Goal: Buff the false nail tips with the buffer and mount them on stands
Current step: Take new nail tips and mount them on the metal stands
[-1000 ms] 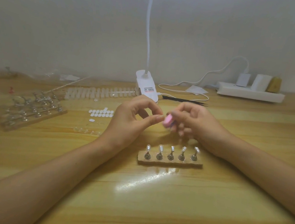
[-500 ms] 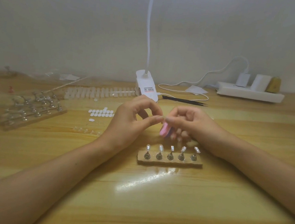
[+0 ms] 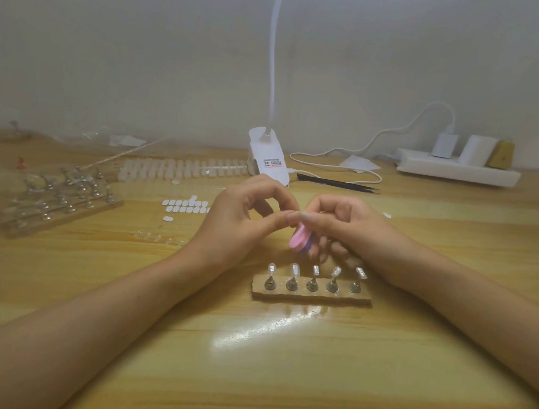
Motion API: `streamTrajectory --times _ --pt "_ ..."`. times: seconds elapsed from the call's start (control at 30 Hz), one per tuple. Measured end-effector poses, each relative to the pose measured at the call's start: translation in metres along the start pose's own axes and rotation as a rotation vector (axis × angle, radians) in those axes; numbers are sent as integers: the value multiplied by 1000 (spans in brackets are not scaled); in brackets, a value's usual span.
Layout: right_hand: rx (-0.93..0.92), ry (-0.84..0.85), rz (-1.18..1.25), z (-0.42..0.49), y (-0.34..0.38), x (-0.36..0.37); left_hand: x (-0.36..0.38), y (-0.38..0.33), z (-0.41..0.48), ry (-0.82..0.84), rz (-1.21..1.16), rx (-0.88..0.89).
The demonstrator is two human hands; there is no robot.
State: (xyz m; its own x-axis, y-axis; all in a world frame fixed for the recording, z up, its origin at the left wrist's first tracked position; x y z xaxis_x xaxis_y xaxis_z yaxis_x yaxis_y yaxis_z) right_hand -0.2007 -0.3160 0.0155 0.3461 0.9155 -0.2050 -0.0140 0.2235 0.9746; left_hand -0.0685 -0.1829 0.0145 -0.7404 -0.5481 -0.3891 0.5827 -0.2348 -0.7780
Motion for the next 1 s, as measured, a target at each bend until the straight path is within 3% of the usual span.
streamTrajectory --times 0.13,0.23,0.37,0.67,0.8,0.93,1.0 --pt "-1 -111 62 3 -2 -6 -1 1 0 1 -59 -29" --pt "3 -14 15 1 -1 -3 0 1 0 2 -52 -25" --pt "-16 -104 103 2 -3 -7 -1 1 0 -18 -65 -40" --pt "8 8 -4 1 -2 -6 0 -3 -1 -15 -22 -10" --pt "-7 -95 99 1 -4 -11 0 -5 -2 -7 -15 1" --pt "-17 26 33 -1 -3 -2 -1 -5 -2 -51 -31 7" --pt "-16 -52 91 0 -3 -4 0 -7 -1 -13 -16 7"
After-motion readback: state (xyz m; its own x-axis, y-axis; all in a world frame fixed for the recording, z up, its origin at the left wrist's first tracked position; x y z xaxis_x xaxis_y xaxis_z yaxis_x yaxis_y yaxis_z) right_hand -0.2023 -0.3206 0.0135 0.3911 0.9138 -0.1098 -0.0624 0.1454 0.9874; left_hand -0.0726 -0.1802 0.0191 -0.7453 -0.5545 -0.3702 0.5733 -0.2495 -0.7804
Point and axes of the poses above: each hand's wrist, its own z-axis towards the middle knuckle, its own x-axis out of the palm, y = z × x, the point moved 1 cm from there along z, towards the middle knuckle
